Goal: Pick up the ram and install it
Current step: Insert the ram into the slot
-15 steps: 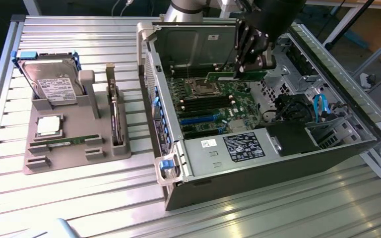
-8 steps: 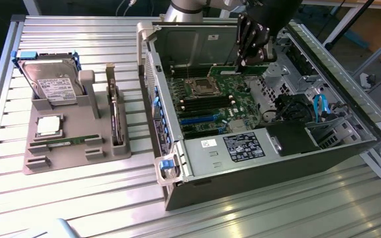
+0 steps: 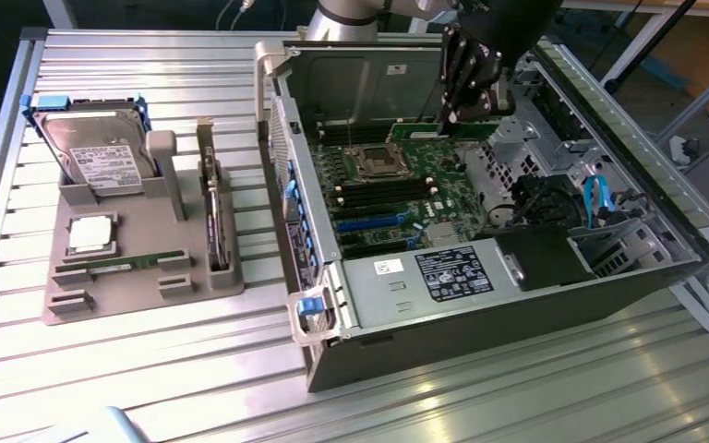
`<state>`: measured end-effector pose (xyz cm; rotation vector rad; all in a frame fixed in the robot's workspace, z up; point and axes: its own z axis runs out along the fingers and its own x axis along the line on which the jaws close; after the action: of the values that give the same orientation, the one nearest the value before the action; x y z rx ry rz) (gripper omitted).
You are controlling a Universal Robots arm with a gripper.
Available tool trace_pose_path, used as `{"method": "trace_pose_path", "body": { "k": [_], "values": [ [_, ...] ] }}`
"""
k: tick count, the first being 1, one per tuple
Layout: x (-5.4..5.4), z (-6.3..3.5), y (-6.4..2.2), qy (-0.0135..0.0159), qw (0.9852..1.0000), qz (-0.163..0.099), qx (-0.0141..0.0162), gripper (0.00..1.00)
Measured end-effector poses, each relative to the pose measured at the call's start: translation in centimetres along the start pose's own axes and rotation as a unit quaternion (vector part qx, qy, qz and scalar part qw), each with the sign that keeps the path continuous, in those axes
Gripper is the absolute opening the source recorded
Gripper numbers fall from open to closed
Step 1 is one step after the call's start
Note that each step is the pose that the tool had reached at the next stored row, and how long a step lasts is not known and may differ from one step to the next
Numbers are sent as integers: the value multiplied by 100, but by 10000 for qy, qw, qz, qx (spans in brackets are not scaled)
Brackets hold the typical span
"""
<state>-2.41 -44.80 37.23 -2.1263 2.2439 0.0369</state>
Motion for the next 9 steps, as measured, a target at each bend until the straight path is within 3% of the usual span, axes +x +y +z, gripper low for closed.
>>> {"method": "trace_pose_path", "body": {
  "k": [3,9],
  "values": [
    [0,0,0,0,10000,0,0,13],
    [6,127,2,-3,10000,0,0,13]
  ]
}}
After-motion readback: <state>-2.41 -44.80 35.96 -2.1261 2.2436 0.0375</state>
